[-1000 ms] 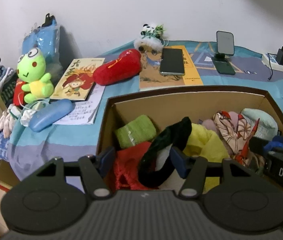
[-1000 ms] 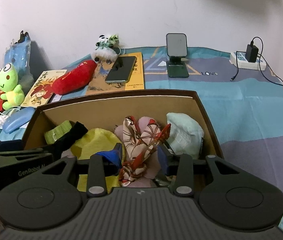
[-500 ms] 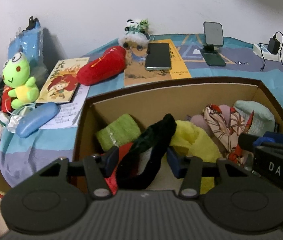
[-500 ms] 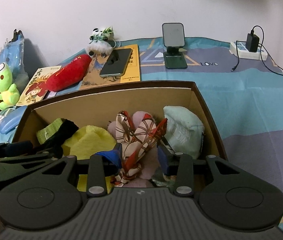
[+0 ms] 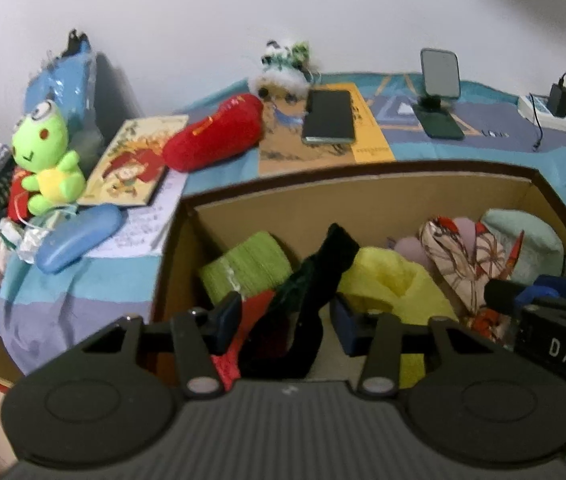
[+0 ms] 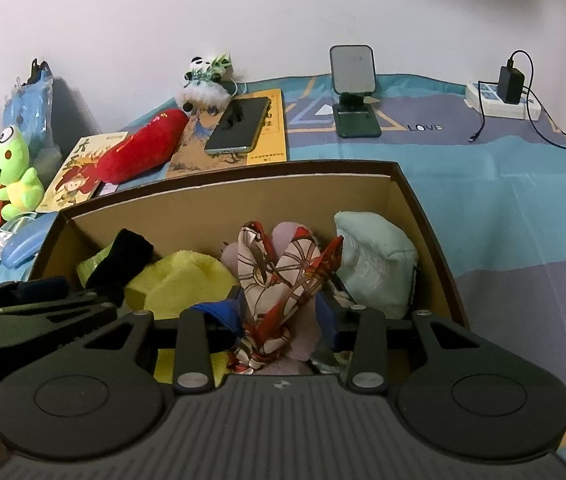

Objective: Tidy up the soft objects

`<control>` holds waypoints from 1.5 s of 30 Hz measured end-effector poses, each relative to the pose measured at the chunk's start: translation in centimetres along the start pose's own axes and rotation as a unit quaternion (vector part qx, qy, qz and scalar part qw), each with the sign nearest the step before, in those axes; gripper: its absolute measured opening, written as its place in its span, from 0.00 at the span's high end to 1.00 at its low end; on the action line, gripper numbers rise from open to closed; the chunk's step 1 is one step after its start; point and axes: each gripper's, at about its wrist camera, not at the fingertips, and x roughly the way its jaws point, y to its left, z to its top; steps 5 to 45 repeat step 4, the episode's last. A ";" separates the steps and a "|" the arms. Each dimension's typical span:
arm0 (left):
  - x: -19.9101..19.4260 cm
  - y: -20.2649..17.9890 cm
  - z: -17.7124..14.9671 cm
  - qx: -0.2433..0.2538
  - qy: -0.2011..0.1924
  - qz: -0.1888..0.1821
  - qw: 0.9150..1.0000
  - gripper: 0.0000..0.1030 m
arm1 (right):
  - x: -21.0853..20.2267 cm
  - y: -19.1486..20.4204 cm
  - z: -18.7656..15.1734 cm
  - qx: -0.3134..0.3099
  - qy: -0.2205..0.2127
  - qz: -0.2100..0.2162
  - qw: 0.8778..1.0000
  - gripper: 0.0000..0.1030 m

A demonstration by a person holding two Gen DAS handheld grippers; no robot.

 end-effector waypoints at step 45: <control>-0.3 0.1 0.0 -0.006 0.002 -0.002 1.000 0.52 | -0.4 0.0 -0.1 0.000 -0.006 0.001 1.000 0.78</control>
